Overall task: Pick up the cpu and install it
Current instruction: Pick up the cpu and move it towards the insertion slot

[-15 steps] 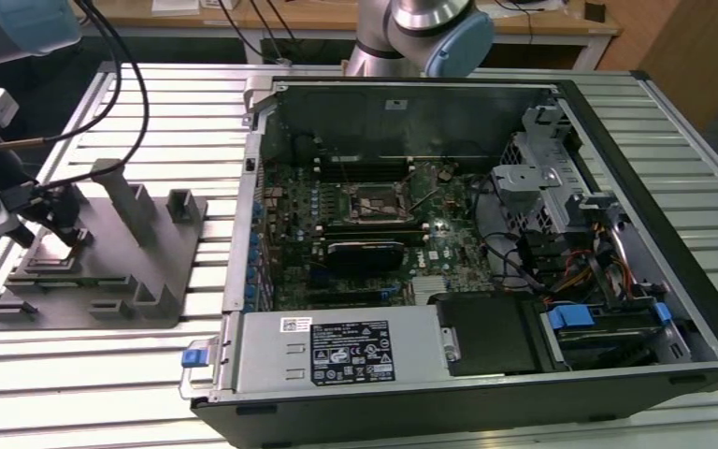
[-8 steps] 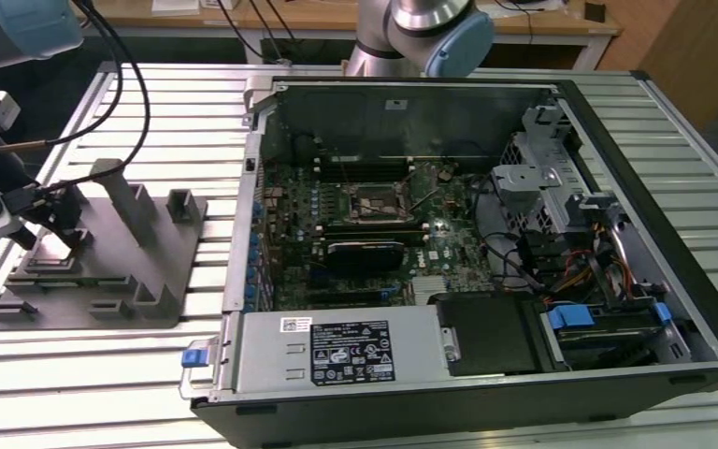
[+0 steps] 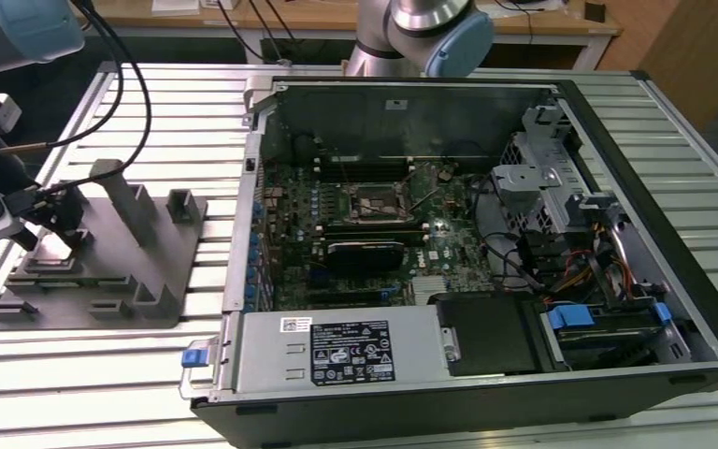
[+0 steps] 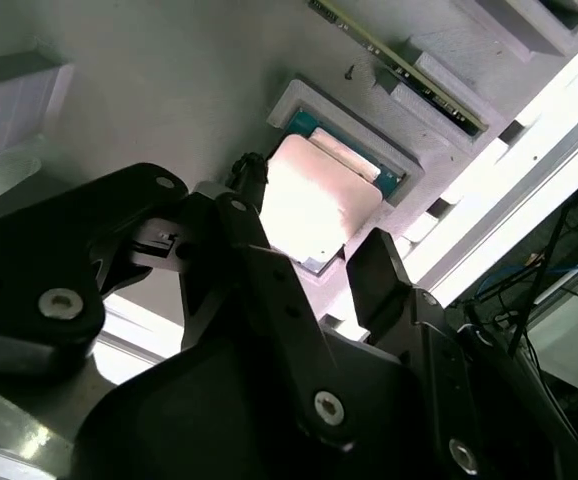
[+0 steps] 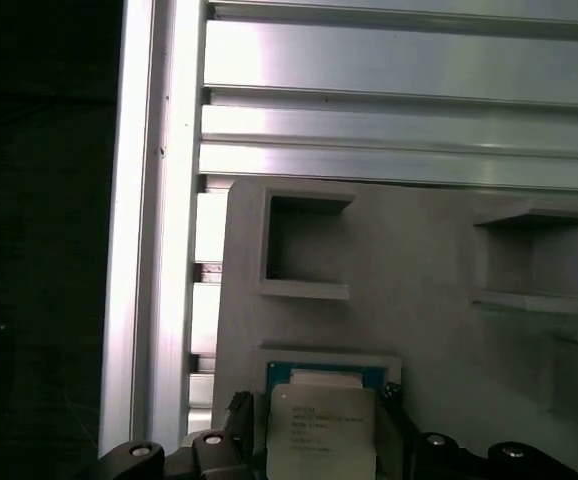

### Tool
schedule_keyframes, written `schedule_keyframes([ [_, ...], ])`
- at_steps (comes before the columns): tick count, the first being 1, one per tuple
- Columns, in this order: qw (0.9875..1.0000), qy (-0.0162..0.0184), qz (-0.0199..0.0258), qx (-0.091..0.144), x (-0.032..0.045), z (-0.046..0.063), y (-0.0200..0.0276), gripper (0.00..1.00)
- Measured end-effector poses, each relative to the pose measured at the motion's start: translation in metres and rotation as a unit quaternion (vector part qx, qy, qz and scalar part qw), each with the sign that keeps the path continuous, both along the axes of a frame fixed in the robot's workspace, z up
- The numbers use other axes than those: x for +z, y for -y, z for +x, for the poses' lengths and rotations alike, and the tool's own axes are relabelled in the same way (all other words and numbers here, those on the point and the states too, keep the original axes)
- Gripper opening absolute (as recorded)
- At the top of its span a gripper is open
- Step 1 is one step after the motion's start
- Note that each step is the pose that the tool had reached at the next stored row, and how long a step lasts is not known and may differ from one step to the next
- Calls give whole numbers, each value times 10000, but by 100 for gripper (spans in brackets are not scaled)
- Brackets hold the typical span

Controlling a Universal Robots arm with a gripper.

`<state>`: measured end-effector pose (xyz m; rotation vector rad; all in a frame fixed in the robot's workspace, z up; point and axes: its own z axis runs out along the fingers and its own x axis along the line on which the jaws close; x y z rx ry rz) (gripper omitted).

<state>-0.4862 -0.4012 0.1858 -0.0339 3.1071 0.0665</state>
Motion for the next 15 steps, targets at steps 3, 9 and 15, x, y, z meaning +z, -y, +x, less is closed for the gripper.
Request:
schedule_keyframes([
  [3, 10000, -1, -1, 0, -13, 0, -7, 59],
  [9, 10000, 4, -1, 0, -16, 1, -9, 59],
  [15, 10000, 5, 0, 0, 26, 1, -9, 59],
])
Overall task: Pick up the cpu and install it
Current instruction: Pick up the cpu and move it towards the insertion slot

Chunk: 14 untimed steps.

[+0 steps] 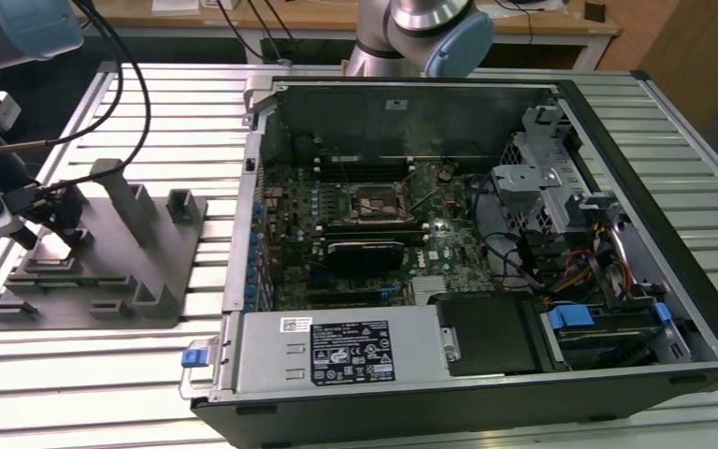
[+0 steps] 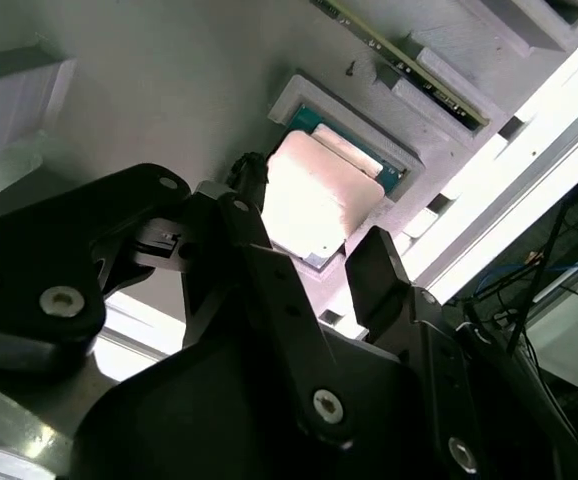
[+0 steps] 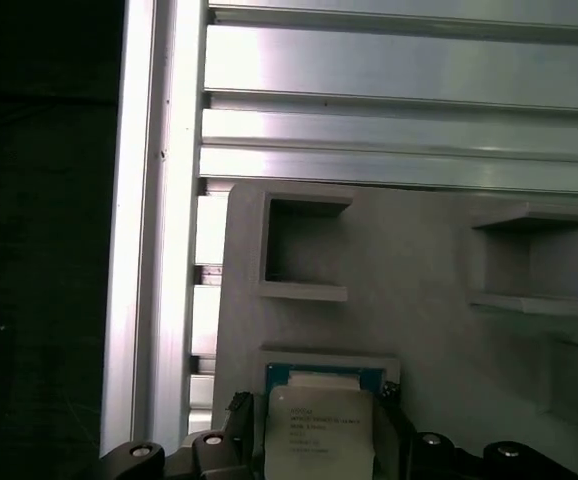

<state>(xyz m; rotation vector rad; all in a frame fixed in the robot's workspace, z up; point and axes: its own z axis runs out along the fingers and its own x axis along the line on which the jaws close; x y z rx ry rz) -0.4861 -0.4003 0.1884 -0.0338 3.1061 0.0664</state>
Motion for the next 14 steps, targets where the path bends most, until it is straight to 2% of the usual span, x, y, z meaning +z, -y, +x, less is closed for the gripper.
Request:
schedule_keyframes([
  [14, 10000, -3, -33, -1, 4, 39, 13, 59],
])
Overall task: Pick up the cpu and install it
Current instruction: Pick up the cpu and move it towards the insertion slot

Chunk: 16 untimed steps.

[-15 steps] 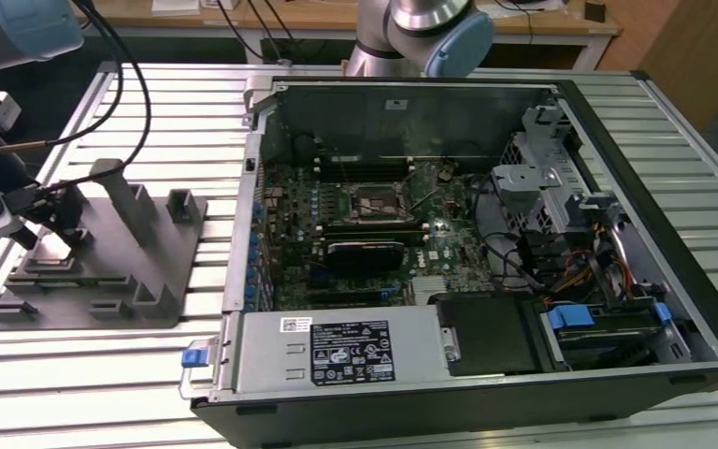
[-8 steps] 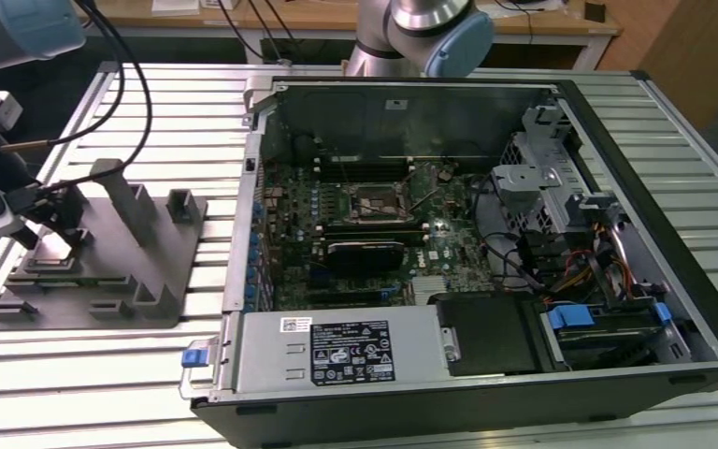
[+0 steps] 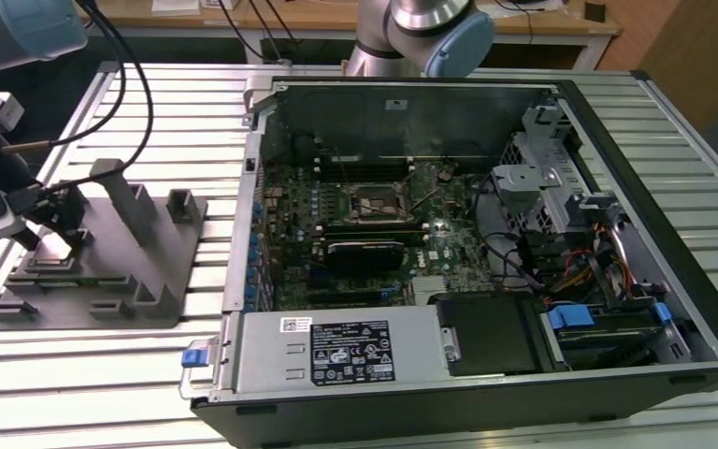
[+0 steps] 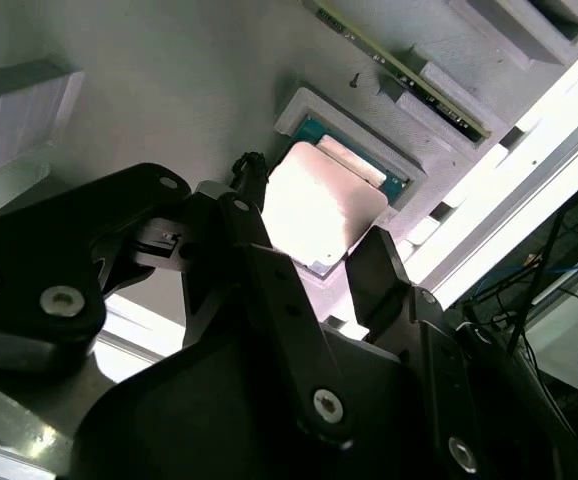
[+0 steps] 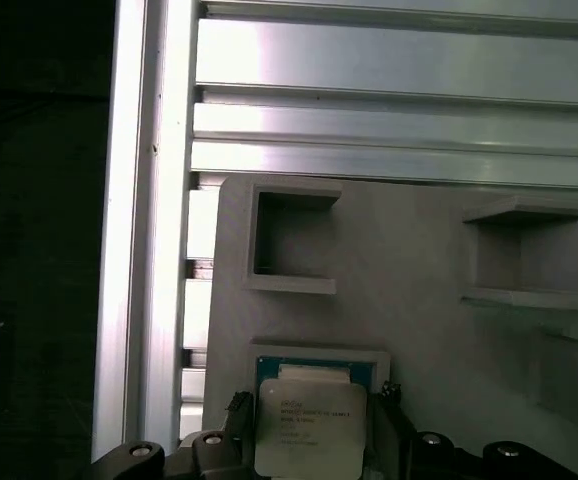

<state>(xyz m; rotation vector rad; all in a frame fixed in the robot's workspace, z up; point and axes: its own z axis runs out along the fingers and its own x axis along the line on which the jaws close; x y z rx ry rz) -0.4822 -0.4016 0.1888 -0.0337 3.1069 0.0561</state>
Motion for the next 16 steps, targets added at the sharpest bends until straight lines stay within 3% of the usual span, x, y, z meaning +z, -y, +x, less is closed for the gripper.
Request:
schedule_keyframes([
  [7, 10000, 0, 0, 0, -4, 0, 3, 59],
  [9, 10000, 0, 0, 0, -4, 0, 4, 60],
  [10, 10000, 0, 0, 0, -4, 0, 4, 66],
  [16, 10000, 0, -15, 0, -30, 0, 8, 66],
])
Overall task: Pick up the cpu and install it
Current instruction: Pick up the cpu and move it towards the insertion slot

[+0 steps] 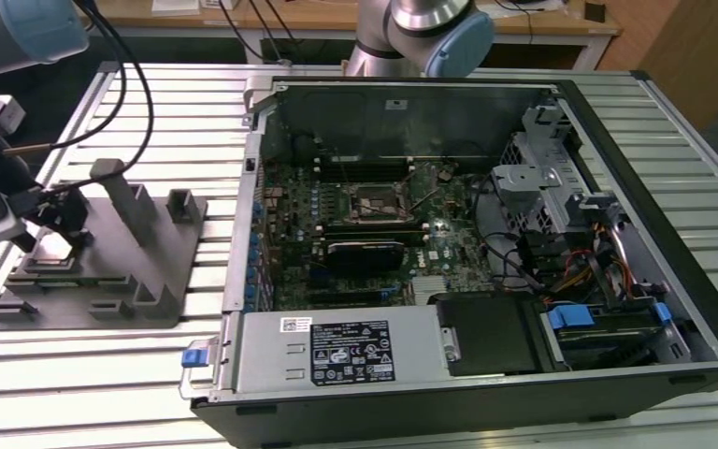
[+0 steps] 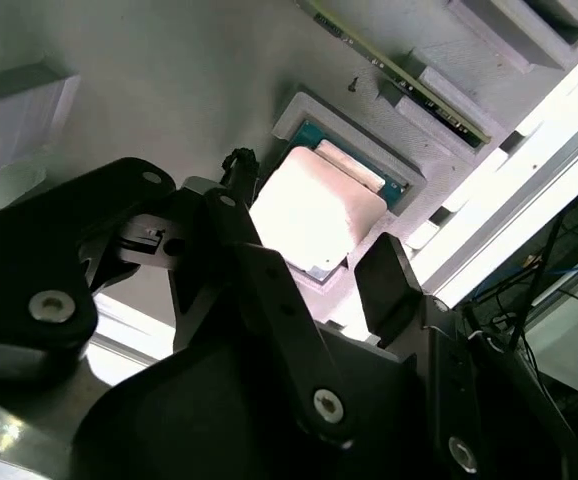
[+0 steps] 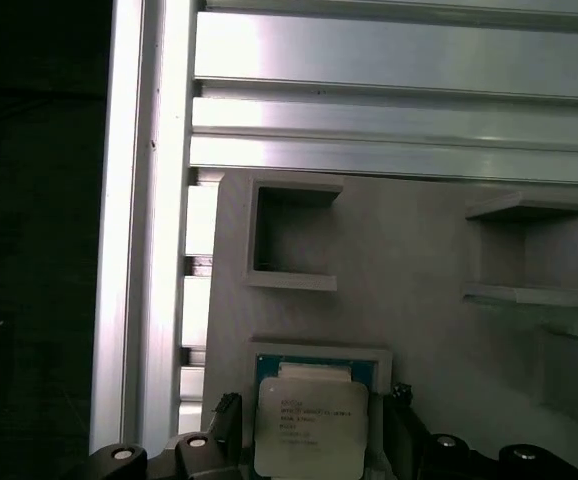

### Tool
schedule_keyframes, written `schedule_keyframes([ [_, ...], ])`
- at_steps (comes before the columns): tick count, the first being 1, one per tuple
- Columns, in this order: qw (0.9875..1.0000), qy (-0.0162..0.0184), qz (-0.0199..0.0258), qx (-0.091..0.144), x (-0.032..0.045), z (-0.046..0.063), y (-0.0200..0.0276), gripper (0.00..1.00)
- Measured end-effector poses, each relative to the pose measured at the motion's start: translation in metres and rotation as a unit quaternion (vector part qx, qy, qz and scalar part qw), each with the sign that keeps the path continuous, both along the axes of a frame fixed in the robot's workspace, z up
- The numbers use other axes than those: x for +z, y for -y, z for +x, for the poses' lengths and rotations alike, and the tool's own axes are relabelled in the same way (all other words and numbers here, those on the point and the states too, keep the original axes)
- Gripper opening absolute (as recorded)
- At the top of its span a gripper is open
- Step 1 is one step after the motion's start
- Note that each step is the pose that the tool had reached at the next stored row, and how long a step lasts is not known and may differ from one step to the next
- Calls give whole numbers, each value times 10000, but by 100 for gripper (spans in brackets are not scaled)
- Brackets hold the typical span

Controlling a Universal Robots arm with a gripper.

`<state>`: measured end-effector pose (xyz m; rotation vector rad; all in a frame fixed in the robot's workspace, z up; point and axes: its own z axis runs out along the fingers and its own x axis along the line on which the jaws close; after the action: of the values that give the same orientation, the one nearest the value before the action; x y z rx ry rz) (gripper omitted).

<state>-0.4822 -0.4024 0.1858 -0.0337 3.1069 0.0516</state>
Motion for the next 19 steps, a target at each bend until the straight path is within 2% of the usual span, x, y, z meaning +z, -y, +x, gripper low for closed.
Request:
schedule_keyframes([
  [8, 10000, -1, -7, 0, -45, -1, 2, 66],
  [19, 10000, -1, -7, -23, -63, -11, 1, 66],
])
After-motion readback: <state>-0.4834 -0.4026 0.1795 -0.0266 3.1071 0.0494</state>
